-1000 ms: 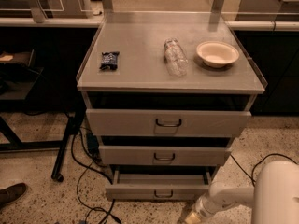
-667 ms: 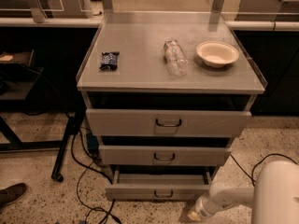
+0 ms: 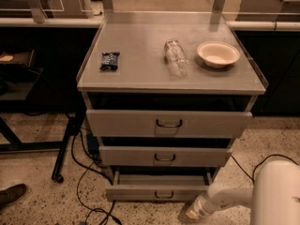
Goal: Close bottom drawer
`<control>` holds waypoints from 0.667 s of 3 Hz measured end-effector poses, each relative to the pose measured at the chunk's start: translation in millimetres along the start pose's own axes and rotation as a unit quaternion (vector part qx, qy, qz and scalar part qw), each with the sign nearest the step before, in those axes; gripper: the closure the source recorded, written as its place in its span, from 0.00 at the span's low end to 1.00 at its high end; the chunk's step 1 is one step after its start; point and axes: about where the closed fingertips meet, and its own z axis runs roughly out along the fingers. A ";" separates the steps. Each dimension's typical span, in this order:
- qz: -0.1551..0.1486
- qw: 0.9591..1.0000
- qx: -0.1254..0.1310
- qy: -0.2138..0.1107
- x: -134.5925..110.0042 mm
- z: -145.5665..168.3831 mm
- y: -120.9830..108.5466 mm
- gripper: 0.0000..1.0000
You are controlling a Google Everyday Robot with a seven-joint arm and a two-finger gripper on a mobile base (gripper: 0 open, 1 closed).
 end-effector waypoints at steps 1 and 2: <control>-0.024 0.999 0.024 -0.011 -18.5 4.7 -4.1 1.00; -0.047 0.998 0.047 -0.018 -37.3 7.7 -8.4 1.00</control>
Offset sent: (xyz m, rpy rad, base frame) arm 0.0534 0.0440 0.0110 -0.0579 -0.2158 0.0839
